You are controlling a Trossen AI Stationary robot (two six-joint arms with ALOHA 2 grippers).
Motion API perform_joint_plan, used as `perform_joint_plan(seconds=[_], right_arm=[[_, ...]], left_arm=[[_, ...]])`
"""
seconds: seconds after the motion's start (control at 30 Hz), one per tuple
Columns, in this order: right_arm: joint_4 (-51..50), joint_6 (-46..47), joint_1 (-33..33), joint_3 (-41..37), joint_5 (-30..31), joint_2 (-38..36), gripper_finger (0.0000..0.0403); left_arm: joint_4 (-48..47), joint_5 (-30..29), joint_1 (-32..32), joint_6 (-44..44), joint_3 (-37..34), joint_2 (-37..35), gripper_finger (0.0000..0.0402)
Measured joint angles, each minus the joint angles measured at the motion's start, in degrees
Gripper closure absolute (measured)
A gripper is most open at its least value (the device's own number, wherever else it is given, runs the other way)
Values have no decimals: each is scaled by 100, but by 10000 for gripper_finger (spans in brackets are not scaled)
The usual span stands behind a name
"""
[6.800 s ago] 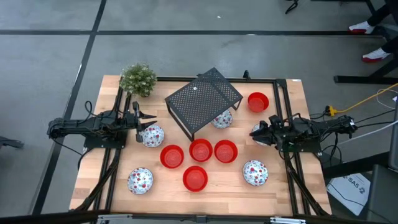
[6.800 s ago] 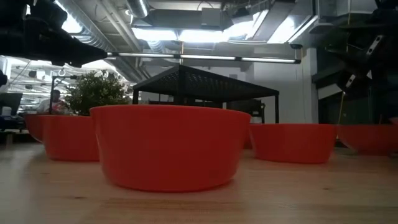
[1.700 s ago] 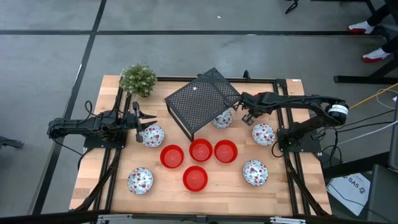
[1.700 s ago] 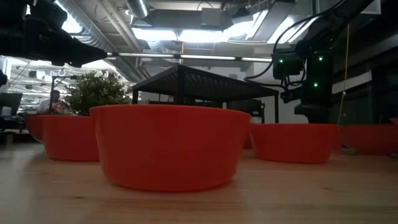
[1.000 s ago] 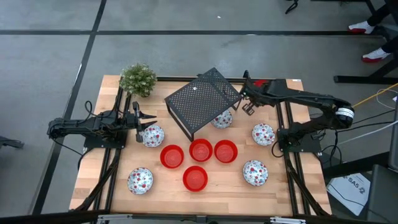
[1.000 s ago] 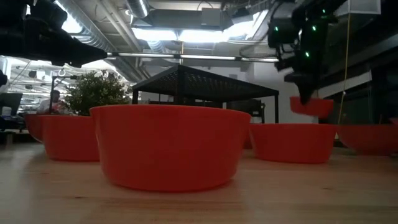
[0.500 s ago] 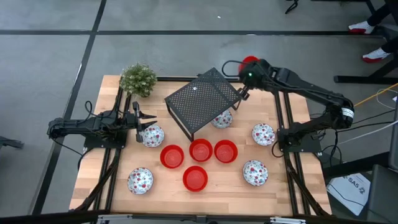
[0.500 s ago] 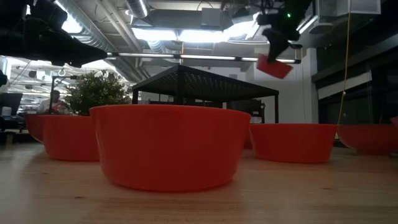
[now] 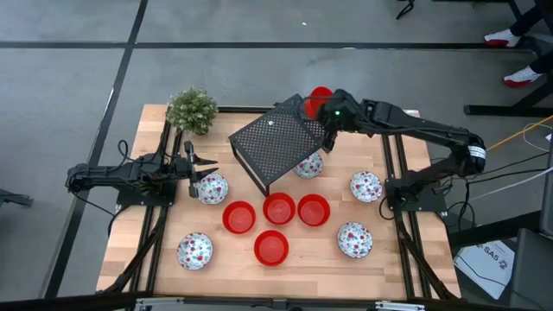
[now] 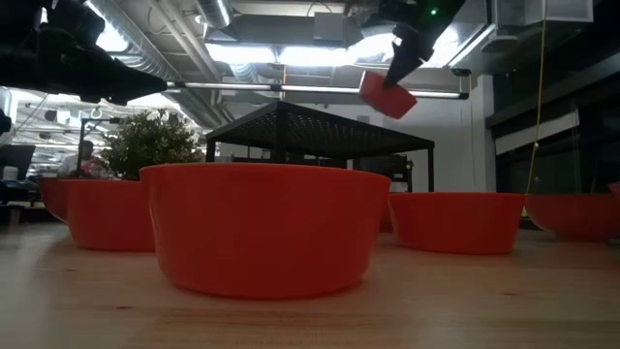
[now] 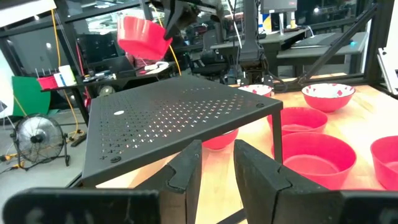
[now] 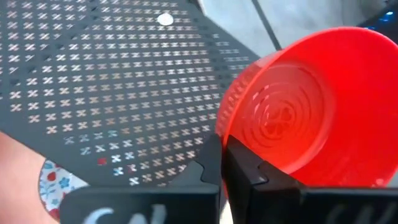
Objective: Pick & Place Mini bowls
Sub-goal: Put the red bowl on the shelf
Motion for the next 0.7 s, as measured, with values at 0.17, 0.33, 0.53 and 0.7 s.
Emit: perform_joint_plan(seconds=[0.17,0.33,0.53,0.7], right_arm=[[89,-5,149,0,-173,207,393],[206,-135,289,0,-303,431,393],[391,-319,388,0,-447,662,392],[380,-319,380,0,-429,810,391]], left_arm=[[0,0,-2,0,-1,1,313],[-1,0,-2,0,1,1,313],[0,0,-2,0,-1,2,313],[0,0,-1,0,1,1,313]])
